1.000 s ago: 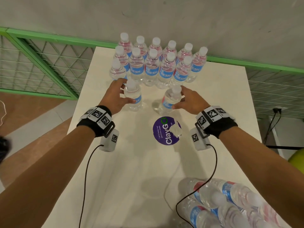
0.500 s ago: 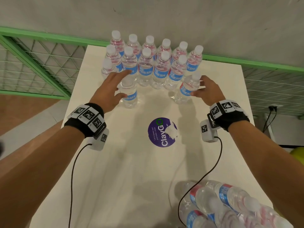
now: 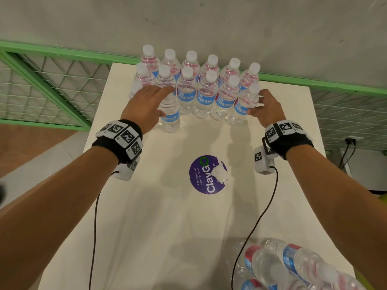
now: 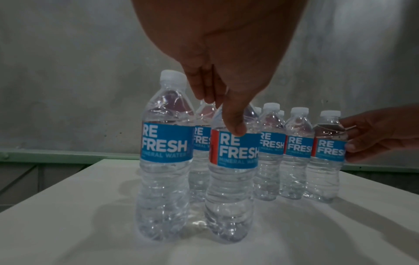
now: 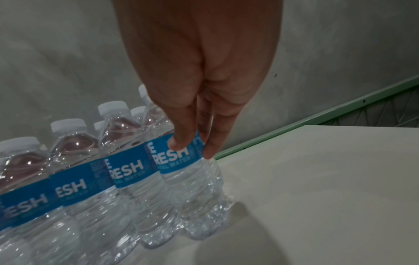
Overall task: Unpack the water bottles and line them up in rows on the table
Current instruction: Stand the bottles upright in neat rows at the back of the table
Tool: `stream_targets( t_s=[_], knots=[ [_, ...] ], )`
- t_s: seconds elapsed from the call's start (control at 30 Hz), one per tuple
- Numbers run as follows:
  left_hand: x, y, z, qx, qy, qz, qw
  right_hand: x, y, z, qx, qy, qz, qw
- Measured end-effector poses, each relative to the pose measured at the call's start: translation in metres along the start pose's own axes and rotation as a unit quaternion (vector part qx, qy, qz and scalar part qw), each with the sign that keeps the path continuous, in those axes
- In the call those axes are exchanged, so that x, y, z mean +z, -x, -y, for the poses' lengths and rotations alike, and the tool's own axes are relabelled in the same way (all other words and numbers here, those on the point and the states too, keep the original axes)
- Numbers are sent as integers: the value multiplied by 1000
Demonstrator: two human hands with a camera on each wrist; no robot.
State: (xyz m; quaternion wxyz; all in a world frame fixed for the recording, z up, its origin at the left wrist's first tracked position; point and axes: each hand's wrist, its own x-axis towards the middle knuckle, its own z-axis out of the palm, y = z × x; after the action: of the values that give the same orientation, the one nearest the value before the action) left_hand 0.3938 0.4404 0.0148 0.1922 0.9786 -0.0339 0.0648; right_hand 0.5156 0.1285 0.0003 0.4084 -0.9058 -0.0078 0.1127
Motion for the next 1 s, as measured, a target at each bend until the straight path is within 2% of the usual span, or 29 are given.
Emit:
stream_targets(
  t_s=[0.1,0.23,0.43,0.7,1.0],
  knots=[
    [-1,-3,3,46,-64,-22,997,1,-3,0,0,2,-7,1000],
    [-2,-7,8,71,-116,-47,990,1,-6,1,0,10,-9,1000],
    [-3,-12,13,51,-130,-42,989,2,-9,2,-2,14,-17,1000],
    [-6,-13,21,6,-85,-5,996,2,-8,0,5,6,-11,1000],
    [-8,-10,29,22,-76,-6,997,1,-5,1,9,6,-3,1000]
  ],
)
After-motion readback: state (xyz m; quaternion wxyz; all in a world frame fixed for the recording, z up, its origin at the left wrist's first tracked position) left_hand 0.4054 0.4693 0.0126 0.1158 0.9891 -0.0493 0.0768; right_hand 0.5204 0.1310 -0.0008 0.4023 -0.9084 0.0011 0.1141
